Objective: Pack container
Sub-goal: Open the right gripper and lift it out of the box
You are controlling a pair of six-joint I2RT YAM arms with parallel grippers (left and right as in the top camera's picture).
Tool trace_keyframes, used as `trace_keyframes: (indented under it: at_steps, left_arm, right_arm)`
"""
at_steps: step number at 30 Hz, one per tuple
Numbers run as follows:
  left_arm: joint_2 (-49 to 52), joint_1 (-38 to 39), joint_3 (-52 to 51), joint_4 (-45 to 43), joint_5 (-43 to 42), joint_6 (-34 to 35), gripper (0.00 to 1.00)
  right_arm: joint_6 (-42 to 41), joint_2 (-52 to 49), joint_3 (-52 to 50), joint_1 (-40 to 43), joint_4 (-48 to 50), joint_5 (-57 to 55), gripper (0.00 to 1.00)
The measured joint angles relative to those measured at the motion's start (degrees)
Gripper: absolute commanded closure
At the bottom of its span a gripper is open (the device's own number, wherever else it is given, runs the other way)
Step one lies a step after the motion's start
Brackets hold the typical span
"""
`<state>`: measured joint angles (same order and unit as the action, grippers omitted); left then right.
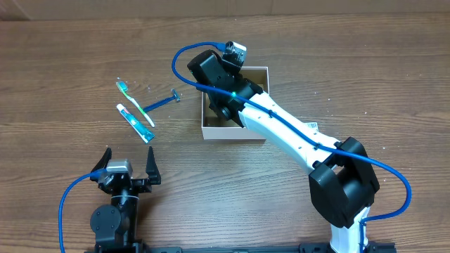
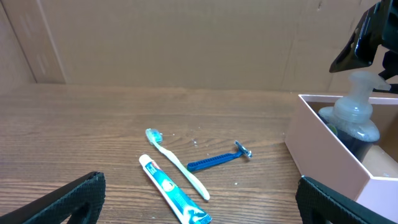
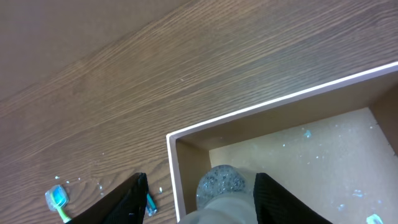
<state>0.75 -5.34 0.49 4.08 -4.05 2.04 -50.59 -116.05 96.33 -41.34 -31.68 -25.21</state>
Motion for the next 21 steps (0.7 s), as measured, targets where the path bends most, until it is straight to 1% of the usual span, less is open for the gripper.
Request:
trace_keyframes:
  at_steps: [9, 21]
  left_arm:
    - [0.0, 0.0, 0.0, 0.0, 0.0, 0.0, 0.00]
    - [0.0, 0.0, 0.0, 0.0, 0.0, 0.0, 0.00]
  right_arm:
    - [-6.0, 0.0, 0.0, 0.0, -0.5, 1.8, 0.43]
    - [-11.3, 0.0, 0.0, 0.4, 0.2, 6.0, 0.42]
